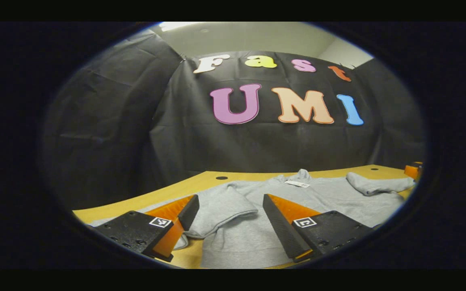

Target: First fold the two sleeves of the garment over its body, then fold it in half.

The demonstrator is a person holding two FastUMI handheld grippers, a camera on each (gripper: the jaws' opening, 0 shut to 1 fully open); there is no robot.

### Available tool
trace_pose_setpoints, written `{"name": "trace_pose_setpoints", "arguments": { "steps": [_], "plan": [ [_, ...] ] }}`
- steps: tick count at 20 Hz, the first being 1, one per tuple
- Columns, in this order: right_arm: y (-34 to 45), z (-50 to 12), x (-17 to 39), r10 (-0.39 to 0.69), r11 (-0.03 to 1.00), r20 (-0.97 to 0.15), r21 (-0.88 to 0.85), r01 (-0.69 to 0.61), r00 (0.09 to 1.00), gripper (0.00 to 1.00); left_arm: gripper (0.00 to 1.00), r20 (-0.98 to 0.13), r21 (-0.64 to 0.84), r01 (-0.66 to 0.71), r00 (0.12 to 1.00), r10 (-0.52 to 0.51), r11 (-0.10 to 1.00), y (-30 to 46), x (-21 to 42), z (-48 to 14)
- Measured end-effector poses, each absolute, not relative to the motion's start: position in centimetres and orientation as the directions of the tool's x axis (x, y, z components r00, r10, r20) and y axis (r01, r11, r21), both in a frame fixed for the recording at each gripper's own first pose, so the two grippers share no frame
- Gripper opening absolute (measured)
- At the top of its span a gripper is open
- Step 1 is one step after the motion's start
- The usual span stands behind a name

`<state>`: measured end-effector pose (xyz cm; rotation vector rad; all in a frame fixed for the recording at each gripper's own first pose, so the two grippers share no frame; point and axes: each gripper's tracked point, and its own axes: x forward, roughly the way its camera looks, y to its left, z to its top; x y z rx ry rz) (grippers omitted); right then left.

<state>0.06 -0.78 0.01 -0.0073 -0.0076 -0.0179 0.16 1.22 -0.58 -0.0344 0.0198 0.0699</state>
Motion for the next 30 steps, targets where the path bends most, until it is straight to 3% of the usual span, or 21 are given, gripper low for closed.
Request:
{"name": "trace_pose_setpoints", "arguments": {
  "steps": [2, 7, 19, 30],
  "plan": [
    [-1.0, 0.1, 0.0, -0.046, 0.999, 0.008, -0.007, 0.046, 0.999, 0.98, 0.94, -0.010, -0.031, -0.091, 0.996, 0.091, 0.995, 1.5, 0.1, -0.4],
    [0.9, -0.1, 0.0, 0.064, 0.998, 0.003, -0.001, -0.064, 0.998, 0.99, 0.93, -0.004, -0.034, -0.095, 0.996, 0.095, 0.995, 1.4, 0.4, -0.1],
    [0.0, -0.1, 0.3, 0.016, 1.000, -0.001, -0.003, -0.016, 1.000, 0.98, 0.93, -0.008, -0.038, -0.106, 0.994, 0.106, 0.994, 1.7, 0.4, -0.2],
    [-4.5, -2.2, 1.3, -0.029, 0.999, -0.262, -0.032, 0.022, 0.965, 0.99, 0.93, -0.004, -0.037, -0.088, 0.996, 0.088, 0.995, 1.4, 0.5, -0.2]
  ]
}}
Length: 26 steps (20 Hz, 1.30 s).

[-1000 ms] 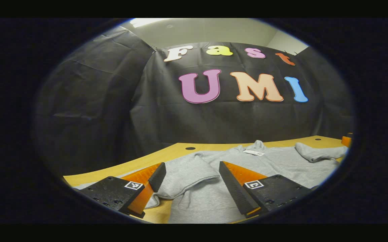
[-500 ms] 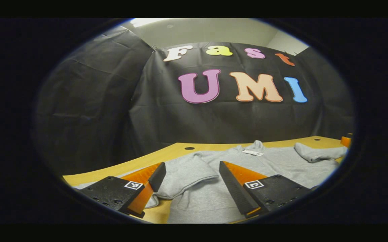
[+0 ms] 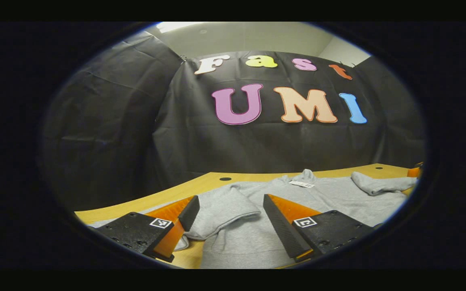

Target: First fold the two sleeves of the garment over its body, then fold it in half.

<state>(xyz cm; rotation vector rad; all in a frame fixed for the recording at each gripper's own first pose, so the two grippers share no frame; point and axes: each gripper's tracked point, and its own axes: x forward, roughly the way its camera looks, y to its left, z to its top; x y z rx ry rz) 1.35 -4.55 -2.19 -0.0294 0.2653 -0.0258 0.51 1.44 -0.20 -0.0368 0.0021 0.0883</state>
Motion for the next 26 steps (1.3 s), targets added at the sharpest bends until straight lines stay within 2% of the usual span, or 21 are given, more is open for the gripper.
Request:
{"name": "trace_pose_setpoints", "arguments": {
  "steps": [4, 8, 9, 10, 11, 20, 26],
  "plan": [
    [-10.4, -2.7, 0.7, -0.097, 0.994, -0.380, 0.003, 0.106, 0.920, 0.99, 0.93, -0.004, -0.040, -0.081, 0.997, 0.081, 0.996, 1.3, 0.5, -0.2],
    [-14.8, -5.2, -0.7, -0.128, 0.984, -0.545, 0.033, 0.173, 0.829, 0.98, 0.93, -0.004, -0.039, -0.074, 0.997, 0.074, 0.996, 1.2, 0.6, -0.2],
    [-15.7, -5.4, -0.7, -0.140, 0.981, -0.559, 0.032, 0.190, 0.817, 0.98, 0.93, -0.003, -0.039, -0.071, 0.997, 0.071, 0.997, 1.1, 0.5, -0.1],
    [-16.3, -5.5, -0.6, -0.144, 0.979, -0.573, 0.035, 0.199, 0.807, 0.93, 0.93, -0.002, -0.039, -0.070, 0.998, 0.070, 0.997, 1.1, 0.5, -0.1],
    [-17.1, -5.8, -0.6, -0.151, 0.976, -0.586, 0.040, 0.215, 0.796, 0.98, 0.93, -0.003, -0.039, -0.071, 0.997, 0.071, 0.997, 1.2, 0.5, -0.1],
    [-18.6, -9.2, -0.5, -0.132, 0.972, -0.692, 0.051, 0.230, 0.710, 0.98, 0.93, -0.004, -0.039, -0.075, 0.997, 0.075, 0.996, 1.2, 0.6, -0.2],
    [-18.7, -10.0, -0.4, -0.148, 0.972, -0.704, 0.027, 0.234, 0.695, 0.97, 0.93, -0.004, -0.039, -0.075, 0.997, 0.075, 0.996, 1.3, 0.6, -0.2]
  ]
}}
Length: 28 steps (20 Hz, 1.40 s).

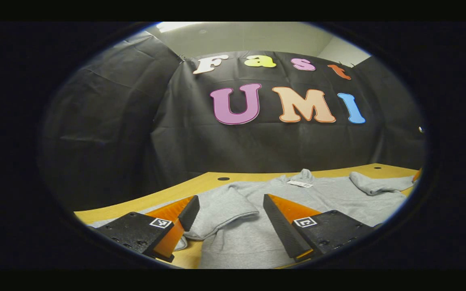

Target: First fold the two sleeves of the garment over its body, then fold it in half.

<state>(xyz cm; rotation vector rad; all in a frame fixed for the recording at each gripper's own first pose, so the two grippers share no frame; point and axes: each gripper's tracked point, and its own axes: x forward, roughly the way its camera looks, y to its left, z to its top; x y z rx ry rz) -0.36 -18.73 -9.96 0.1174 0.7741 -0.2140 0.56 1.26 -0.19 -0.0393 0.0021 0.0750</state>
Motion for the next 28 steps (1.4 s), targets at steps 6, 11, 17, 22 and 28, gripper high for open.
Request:
{"name": "trace_pose_setpoints", "arguments": {
  "steps": [6, 11, 17, 22, 28],
  "plan": [
    [-17.7, -10.1, -0.3, -0.175, 0.981, -0.700, -0.060, 0.187, 0.693, 0.87, 0.93, -0.003, -0.039, -0.075, 0.997, 0.075, 0.996, 1.3, 0.6, -0.2],
    [-16.6, -10.4, -0.2, -0.151, 0.985, -0.693, -0.046, 0.166, 0.705, 0.47, 0.93, -0.003, -0.040, -0.076, 0.997, 0.076, 0.996, 1.3, 0.5, -0.1],
    [-15.9, -10.6, -0.2, -0.157, 0.982, -0.697, -0.038, 0.182, 0.699, 0.16, 0.93, -0.003, -0.040, -0.076, 0.997, 0.076, 0.996, 1.3, 0.5, 0.0],
    [-15.9, -10.5, -0.1, -0.178, 0.980, -0.684, -0.061, 0.187, 0.707, 0.10, 0.93, -0.003, -0.040, -0.076, 0.997, 0.076, 0.996, 1.3, 0.5, -0.1],
    [-15.8, -10.3, -0.1, -0.168, 0.974, -0.691, -0.008, 0.225, 0.703, 0.06, 0.93, -0.003, -0.040, -0.075, 0.997, 0.075, 0.996, 1.3, 0.5, -0.1]
  ]
}}
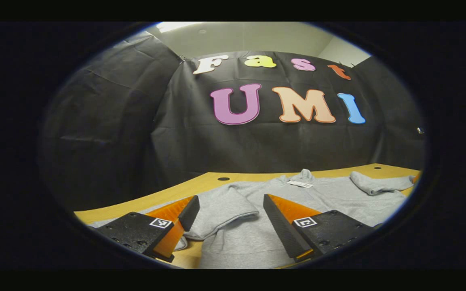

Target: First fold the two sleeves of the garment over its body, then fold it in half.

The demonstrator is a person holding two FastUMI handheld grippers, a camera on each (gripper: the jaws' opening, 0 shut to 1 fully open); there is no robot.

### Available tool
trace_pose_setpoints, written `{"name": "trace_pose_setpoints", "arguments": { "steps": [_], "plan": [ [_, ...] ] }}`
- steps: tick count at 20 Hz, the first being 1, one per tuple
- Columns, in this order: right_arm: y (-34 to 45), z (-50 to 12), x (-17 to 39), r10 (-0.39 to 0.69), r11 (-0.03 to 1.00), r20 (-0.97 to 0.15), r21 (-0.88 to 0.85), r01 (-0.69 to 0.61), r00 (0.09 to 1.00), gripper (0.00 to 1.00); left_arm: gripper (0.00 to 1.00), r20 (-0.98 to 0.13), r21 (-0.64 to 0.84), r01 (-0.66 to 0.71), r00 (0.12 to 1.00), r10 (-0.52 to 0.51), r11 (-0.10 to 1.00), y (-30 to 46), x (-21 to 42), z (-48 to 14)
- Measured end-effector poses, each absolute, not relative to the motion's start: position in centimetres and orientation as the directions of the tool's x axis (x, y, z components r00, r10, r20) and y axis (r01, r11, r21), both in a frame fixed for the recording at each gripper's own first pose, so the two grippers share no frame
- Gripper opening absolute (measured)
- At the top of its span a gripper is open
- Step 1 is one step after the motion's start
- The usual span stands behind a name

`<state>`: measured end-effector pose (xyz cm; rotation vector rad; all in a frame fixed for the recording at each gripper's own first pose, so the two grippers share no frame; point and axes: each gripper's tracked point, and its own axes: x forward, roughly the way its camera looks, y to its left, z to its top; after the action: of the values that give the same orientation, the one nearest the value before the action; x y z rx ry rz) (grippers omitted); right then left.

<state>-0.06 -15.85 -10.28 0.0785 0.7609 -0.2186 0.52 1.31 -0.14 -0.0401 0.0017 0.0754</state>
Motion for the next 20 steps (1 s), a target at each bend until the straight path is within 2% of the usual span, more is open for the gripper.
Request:
{"name": "trace_pose_setpoints", "arguments": {
  "steps": [2, 8, 14, 20],
  "plan": [
    [-15.5, -9.8, 0.3, -0.142, 0.973, -0.687, 0.038, 0.230, 0.713, 0.10, 0.93, -0.003, -0.040, -0.075, 0.997, 0.075, 0.996, 1.3, 0.6, -0.2],
    [-12.1, -5.3, 3.2, -0.077, 0.971, -0.619, 0.132, 0.200, 0.782, 0.10, 0.93, -0.003, -0.040, -0.074, 0.997, 0.074, 0.996, 1.3, 0.6, -0.1],
    [-4.4, -0.5, 7.6, 0.028, 0.985, -0.537, 0.158, 0.068, 0.843, 0.09, 0.93, -0.003, -0.042, -0.067, 0.998, 0.067, 0.997, 1.2, 0.5, -0.2],
    [6.6, 2.3, 11.6, 0.189, 0.968, -0.471, 0.236, -0.083, 0.861, 0.09, 0.93, -0.004, -0.041, -0.067, 0.998, 0.067, 0.997, 1.3, 0.6, -0.2]
  ]
}}
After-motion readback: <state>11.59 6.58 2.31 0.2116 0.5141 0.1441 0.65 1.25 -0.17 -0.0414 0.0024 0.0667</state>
